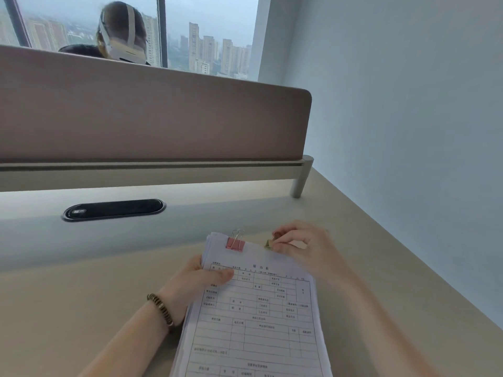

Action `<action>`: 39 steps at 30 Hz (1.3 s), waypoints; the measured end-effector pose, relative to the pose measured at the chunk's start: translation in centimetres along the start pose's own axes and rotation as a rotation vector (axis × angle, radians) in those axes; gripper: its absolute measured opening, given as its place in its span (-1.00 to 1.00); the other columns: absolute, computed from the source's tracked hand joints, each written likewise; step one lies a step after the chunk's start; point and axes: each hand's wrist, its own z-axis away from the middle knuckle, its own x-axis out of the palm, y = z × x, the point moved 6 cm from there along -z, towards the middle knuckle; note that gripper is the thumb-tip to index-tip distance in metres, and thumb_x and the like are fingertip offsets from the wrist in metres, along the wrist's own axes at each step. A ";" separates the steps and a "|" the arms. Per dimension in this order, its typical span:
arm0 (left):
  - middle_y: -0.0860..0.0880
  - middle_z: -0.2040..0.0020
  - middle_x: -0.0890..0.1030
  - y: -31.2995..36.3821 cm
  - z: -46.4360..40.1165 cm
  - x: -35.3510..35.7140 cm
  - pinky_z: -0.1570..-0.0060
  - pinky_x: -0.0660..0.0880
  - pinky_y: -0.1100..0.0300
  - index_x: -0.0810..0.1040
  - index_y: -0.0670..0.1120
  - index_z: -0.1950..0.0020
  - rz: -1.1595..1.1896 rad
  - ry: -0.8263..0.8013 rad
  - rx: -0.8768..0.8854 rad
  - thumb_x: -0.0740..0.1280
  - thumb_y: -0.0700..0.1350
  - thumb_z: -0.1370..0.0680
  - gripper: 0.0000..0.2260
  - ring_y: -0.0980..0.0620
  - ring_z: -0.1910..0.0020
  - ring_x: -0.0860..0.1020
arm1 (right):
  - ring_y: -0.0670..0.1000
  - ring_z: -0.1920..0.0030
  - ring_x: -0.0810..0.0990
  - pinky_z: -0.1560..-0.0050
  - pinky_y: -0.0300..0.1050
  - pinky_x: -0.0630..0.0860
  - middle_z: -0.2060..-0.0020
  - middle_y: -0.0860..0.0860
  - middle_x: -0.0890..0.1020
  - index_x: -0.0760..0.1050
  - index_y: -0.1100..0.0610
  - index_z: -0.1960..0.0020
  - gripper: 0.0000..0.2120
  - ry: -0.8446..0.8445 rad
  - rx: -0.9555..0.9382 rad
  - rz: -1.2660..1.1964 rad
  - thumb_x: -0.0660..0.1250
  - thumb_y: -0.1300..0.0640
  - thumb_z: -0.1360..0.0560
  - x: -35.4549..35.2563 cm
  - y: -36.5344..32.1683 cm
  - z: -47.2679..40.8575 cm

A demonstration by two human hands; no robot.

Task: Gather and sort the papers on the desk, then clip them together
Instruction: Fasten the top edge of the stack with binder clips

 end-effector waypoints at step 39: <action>-0.24 -0.08 0.70 -1.0 -1.1 -0.5 -0.02 0.64 -0.10 0.66 -0.22 -0.13 0.001 -0.072 0.083 0.69 0.08 -0.06 -0.28 -0.26 -0.05 0.68 | -0.13 0.07 0.66 -0.01 -0.42 0.45 0.18 -0.15 0.70 0.72 0.06 0.26 -0.88 0.237 -0.107 -0.009 0.53 0.24 -0.42 -0.9 0.1 2.0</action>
